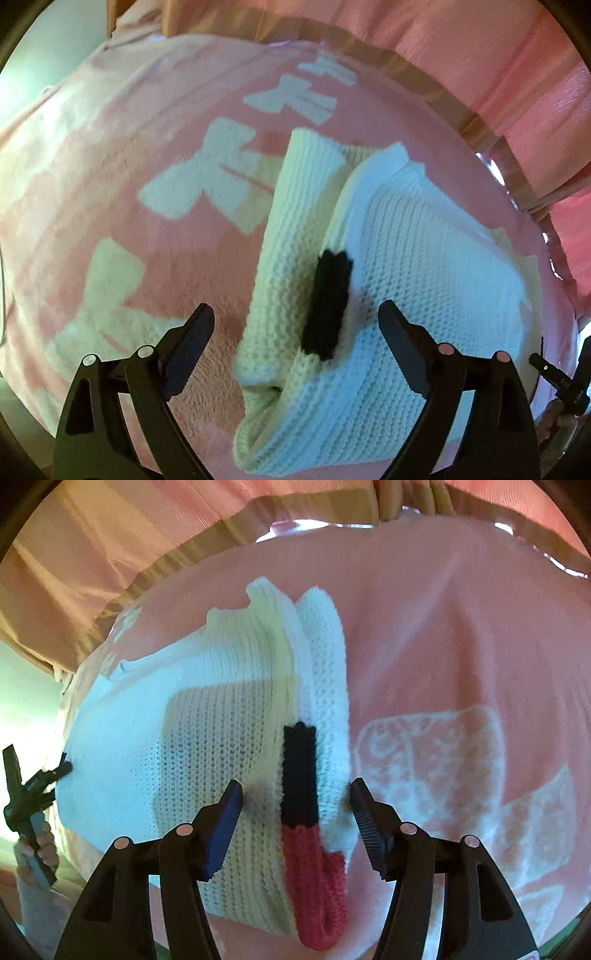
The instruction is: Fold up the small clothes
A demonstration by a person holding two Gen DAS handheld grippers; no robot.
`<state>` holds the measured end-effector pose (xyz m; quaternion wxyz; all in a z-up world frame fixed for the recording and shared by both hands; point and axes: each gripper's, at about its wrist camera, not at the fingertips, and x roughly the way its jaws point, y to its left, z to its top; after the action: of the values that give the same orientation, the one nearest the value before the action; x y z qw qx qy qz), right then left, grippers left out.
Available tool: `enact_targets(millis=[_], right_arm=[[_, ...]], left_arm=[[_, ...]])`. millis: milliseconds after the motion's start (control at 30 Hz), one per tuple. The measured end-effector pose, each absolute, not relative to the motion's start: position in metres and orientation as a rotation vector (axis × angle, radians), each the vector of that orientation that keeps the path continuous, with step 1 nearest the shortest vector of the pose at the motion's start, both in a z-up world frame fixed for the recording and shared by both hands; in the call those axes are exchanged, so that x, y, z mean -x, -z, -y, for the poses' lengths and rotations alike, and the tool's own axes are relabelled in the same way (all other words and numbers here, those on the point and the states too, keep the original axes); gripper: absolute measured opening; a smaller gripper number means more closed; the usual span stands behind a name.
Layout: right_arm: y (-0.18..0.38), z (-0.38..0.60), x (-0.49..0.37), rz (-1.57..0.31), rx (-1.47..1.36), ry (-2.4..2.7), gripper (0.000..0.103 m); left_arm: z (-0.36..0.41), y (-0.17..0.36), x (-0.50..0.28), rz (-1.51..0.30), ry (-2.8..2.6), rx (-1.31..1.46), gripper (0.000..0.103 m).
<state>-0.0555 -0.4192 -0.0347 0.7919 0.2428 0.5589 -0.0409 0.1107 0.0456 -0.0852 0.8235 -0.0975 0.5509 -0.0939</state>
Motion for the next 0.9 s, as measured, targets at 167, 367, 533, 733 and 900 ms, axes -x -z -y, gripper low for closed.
enact_targets(millis=[167, 367, 533, 733, 900], right_arm=[[0.044, 0.416, 0.053, -1.221, -0.547, 0.103, 0.063], [0.040, 0.413, 0.050, -1.192, -0.552, 0.074, 0.024], [-0.005, 0.412, 0.057, -1.077, -0.483, 0.053, 0.020], [0.037, 0.417, 0.050, -1.246, -0.403, 0.137, 0.020], [0.012, 0.420, 0.049, -1.193, -0.393, 0.161, 0.028]], left_arm=[[-0.042, 0.094, -0.112, -1.177, 0.199, 0.195, 0.090], [-0.047, 0.087, -0.115, -1.183, 0.280, 0.277, 0.035], [-0.053, 0.061, -0.107, -1.138, 0.321, 0.310, 0.025], [-0.057, 0.093, -0.111, -1.229, 0.271, 0.285, 0.026], [-0.056, 0.084, -0.109, -1.221, 0.270, 0.299, 0.032]])
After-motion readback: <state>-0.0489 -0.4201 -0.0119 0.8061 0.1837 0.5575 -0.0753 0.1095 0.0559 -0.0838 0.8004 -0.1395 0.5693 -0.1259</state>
